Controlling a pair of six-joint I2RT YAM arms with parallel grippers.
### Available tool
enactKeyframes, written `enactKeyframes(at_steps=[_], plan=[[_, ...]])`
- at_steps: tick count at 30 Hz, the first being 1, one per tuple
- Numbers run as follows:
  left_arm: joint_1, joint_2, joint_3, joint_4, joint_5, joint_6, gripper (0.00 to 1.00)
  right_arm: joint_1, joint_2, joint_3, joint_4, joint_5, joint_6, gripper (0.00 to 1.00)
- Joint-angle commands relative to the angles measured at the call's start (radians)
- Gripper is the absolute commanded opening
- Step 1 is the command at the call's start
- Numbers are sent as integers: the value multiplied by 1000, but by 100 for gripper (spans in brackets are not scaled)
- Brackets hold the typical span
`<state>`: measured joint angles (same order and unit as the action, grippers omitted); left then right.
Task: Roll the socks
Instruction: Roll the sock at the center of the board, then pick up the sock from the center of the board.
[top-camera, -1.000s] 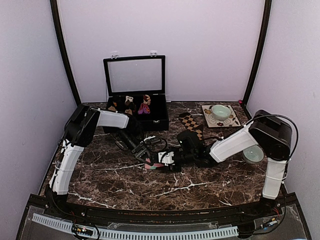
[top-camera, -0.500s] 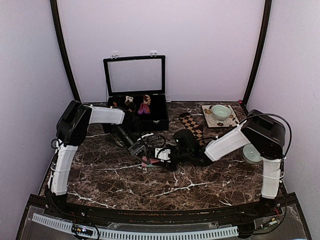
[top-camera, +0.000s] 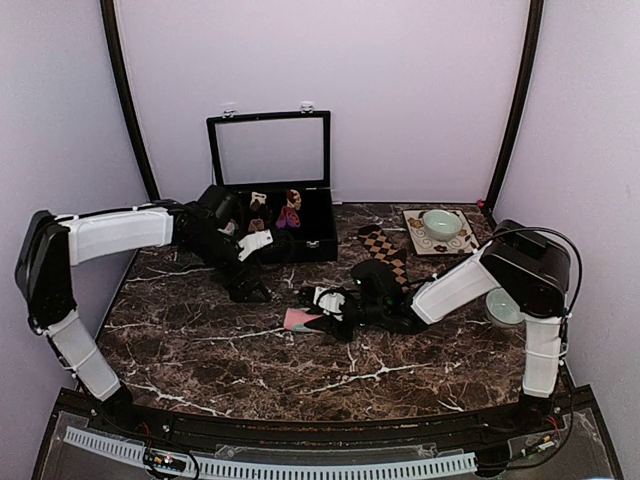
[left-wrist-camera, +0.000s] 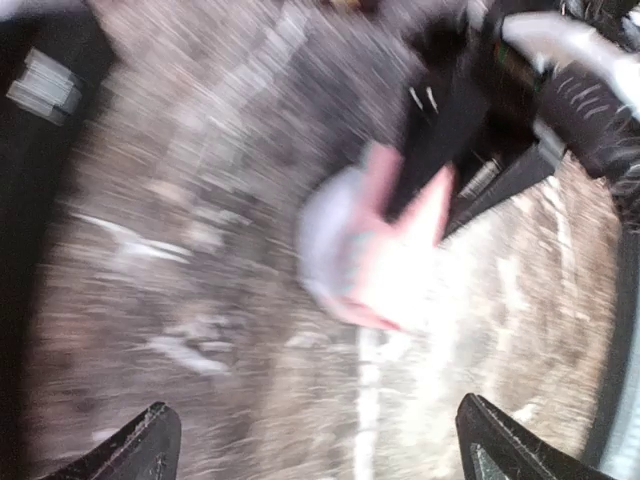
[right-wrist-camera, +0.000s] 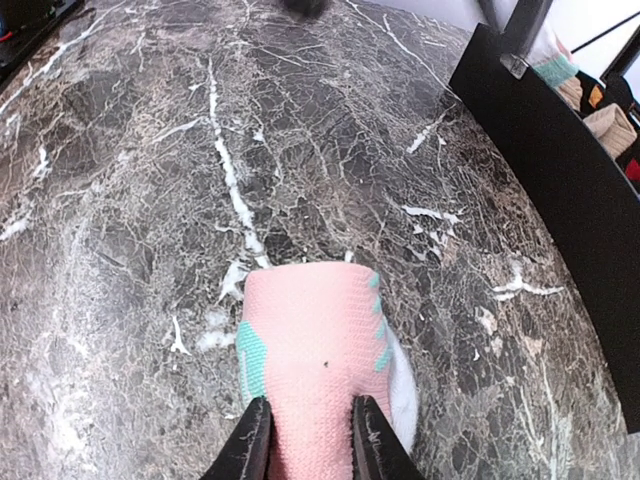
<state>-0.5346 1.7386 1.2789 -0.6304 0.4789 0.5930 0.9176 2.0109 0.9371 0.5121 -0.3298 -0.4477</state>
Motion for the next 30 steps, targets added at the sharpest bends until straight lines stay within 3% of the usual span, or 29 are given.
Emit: enactKeyframes(at_steps=[1, 2, 3, 5, 7, 12, 16, 25, 30], plan=[[20, -229, -178, 435, -280, -114, 99, -8, 79, -77, -310, -28, 135, 19], [21, -248, -230, 503, -363, -149, 99, -8, 80, -76, -307, -42, 150, 19], [25, -247, -247, 495, -361, -106, 99, -8, 81, -70, -311, -53, 169, 19], [21, -209, -215, 380, -260, -3, 85, -9, 87, -62, -314, -71, 207, 18], [12, -168, -201, 299, -189, 53, 81, -9, 91, -59, -308, -111, 241, 17], [-72, -167, -292, 313, -117, 205, 81, -26, 113, -49, -291, -208, 352, 16], [-161, -167, -323, 378, -94, 241, 82, -51, 130, -52, -256, -291, 431, 15], [-273, 1, -240, 516, -201, 278, 83, -80, 162, -45, -263, -349, 473, 14], [-294, 66, -247, 583, -280, 329, 79, -88, 169, -65, -229, -372, 495, 13]])
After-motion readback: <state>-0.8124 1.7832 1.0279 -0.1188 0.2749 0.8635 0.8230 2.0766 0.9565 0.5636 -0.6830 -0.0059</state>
